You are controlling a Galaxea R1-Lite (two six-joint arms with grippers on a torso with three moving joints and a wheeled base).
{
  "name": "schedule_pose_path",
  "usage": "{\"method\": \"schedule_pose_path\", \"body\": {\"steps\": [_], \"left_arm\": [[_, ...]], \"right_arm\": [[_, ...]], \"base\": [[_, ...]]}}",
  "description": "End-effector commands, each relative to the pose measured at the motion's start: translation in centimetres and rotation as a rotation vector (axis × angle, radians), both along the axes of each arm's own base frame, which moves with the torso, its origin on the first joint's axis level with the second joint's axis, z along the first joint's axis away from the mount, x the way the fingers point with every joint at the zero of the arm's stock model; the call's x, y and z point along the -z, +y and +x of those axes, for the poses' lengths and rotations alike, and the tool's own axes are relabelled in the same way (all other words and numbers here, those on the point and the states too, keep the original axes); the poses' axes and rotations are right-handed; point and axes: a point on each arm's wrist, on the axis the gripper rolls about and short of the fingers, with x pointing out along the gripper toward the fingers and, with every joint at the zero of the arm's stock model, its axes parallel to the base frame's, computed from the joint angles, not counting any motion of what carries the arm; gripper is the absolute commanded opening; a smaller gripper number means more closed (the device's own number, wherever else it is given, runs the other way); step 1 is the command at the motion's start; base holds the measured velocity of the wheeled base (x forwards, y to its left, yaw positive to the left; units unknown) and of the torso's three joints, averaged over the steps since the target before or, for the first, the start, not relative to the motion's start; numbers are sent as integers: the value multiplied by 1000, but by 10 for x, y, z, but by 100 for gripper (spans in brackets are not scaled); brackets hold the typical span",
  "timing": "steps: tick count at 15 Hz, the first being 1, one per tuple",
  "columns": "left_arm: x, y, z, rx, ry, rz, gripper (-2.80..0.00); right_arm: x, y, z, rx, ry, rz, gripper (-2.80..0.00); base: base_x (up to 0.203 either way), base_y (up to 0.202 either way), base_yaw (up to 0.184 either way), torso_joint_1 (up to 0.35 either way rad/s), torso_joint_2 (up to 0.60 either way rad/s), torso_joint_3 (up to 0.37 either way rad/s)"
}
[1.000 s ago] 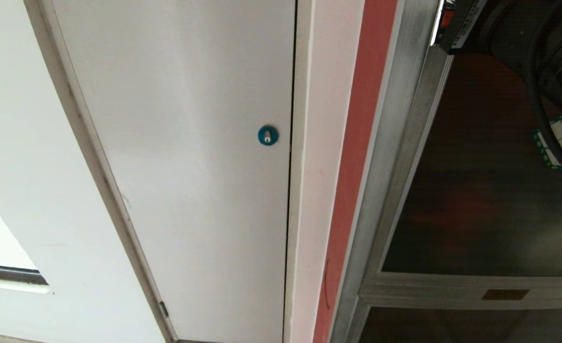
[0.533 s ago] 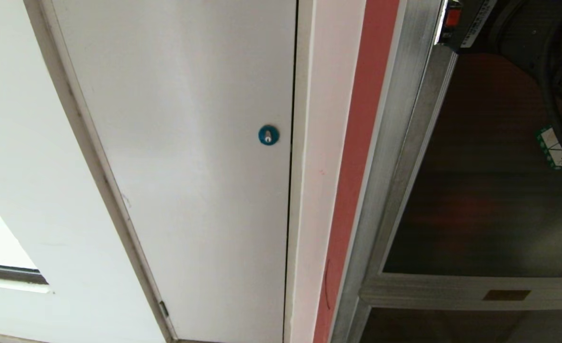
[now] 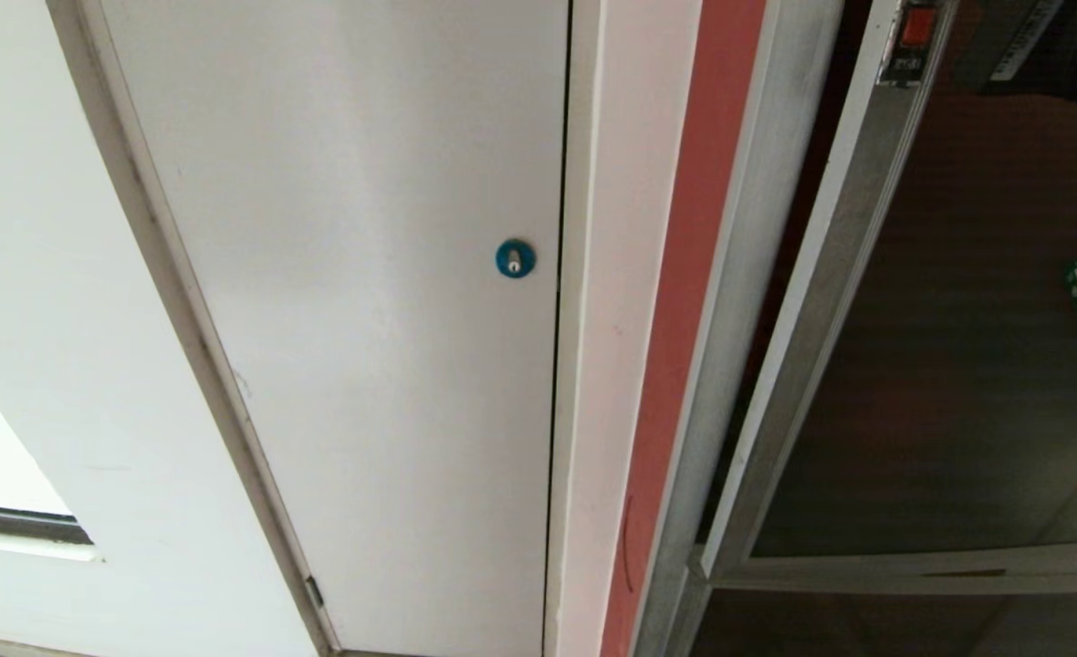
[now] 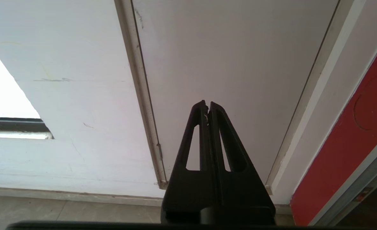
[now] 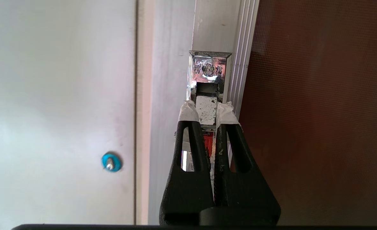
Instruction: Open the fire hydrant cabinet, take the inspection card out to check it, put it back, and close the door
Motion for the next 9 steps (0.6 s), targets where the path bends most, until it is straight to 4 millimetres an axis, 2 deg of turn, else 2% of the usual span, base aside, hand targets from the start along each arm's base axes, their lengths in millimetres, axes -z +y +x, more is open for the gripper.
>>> {"method": "schedule_pose_path", "body": {"steps": [1, 6, 9], "left_arm": [[0, 0, 0, 0, 1, 0, -280], [0, 0, 0, 0, 0, 0, -280], [0, 0, 0, 0, 2, 0, -280]], "right_arm": [[-9, -18, -23, -4, -46, 39, -280], [-2, -47, -59, -13, -27, 24, -280], [3, -59, -72, -13, -22, 19, -280]], "base": [[0, 0, 0, 0, 0, 0], [0, 0, 0, 0, 0, 0], [0, 0, 0, 0, 0, 0]]}}
